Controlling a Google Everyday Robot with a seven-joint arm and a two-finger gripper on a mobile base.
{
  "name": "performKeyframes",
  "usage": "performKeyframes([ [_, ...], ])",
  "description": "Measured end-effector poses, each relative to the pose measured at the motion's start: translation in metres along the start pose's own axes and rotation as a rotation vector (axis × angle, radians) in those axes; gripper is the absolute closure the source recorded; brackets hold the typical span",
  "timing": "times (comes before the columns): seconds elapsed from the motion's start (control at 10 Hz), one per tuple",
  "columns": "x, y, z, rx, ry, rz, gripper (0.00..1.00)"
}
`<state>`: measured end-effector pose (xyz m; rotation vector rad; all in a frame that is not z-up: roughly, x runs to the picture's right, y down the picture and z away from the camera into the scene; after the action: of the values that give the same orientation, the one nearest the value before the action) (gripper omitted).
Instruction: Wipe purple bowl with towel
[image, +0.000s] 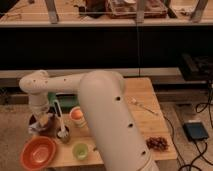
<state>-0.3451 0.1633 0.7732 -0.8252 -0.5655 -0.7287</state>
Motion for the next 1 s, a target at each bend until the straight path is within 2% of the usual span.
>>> performKeyframes([
  [0.4,0.011,-0.036,-0.004,0.008,0.008,-0.025,1.0],
  [0.8,-0.01,-0.067,0.0,0.007,0.004,-0.091,1.0],
  [1.0,-0.025,-0.067,0.007,-0.007,-0.002,-0.128,1.0],
])
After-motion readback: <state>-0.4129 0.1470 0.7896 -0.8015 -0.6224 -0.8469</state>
